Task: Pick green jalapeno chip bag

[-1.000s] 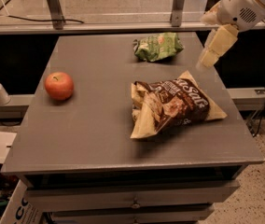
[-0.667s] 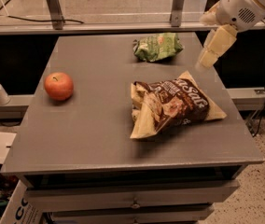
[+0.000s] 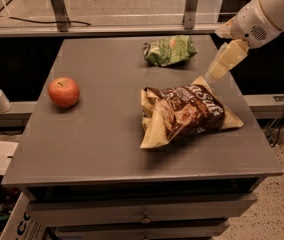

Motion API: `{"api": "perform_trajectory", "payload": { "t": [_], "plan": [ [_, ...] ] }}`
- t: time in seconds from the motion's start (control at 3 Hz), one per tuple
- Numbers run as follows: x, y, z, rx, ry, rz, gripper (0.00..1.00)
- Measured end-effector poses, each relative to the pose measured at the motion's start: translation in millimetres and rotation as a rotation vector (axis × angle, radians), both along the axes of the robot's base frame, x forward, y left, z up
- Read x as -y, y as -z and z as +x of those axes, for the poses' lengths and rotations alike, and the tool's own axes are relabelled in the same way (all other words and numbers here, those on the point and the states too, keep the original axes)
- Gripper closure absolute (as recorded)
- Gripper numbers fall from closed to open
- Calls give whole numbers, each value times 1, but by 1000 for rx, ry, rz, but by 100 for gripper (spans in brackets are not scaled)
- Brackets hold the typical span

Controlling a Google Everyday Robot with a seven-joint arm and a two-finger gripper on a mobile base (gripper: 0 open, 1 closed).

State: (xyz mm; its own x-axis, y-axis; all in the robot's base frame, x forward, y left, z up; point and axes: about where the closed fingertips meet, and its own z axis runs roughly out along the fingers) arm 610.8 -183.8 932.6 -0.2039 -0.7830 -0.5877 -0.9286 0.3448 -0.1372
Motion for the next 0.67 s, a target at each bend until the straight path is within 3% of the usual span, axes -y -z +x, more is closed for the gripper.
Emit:
{"api": "perform_trajectory", "payload": {
  "t": [0.67],
  "plan": [
    [-20, 24, 79, 41, 109, 157, 0]
  ]
}}
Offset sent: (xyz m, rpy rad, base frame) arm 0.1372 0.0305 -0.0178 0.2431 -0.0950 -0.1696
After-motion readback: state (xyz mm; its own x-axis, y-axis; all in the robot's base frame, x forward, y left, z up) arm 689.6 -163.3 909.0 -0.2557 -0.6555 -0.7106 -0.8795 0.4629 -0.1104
